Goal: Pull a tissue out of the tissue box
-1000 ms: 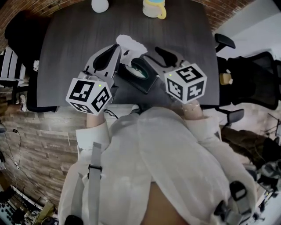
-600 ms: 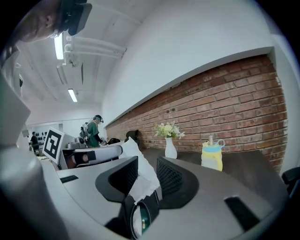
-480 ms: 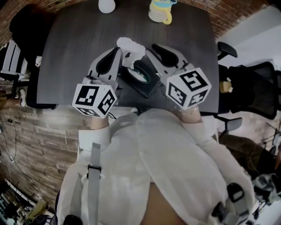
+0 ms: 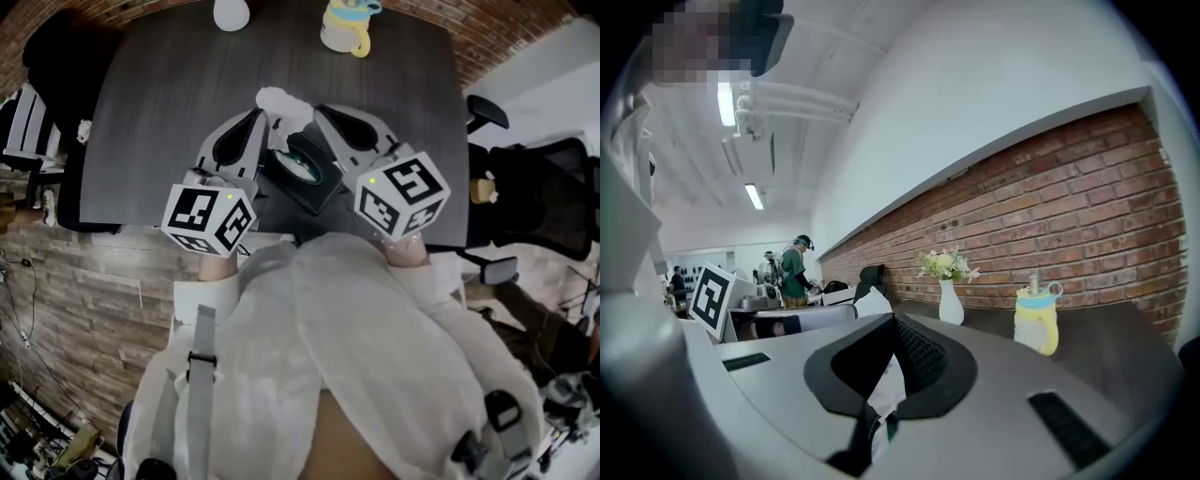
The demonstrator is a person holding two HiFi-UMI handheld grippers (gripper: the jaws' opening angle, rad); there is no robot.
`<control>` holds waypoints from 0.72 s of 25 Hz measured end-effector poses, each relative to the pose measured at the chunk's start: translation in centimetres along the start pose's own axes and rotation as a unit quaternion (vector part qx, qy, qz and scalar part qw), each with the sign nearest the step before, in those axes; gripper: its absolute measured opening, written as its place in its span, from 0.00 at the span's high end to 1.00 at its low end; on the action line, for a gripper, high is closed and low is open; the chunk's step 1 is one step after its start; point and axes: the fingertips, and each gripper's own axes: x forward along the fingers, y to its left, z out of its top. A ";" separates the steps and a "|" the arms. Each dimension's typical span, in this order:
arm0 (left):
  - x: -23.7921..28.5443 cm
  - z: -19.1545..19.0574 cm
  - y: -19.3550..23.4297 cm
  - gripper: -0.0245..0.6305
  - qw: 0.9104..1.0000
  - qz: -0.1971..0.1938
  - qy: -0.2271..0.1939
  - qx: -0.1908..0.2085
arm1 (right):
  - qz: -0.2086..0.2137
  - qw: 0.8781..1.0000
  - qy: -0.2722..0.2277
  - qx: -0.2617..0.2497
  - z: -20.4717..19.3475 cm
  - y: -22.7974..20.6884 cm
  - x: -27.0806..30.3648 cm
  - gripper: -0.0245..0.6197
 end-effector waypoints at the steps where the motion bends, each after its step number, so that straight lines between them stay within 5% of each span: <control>1: 0.0 -0.2 -0.1 0.95 1.000 -0.002 0.002 -0.001 | 0.005 1.000 0.003 0.000 -0.2 0.2 0.1 0.95; 18: 0.9 -1.9 -0.2 0.95 1.000 -0.001 0.026 -0.011 | -0.005 0.999 0.034 -0.010 -2.7 -0.6 0.7 0.96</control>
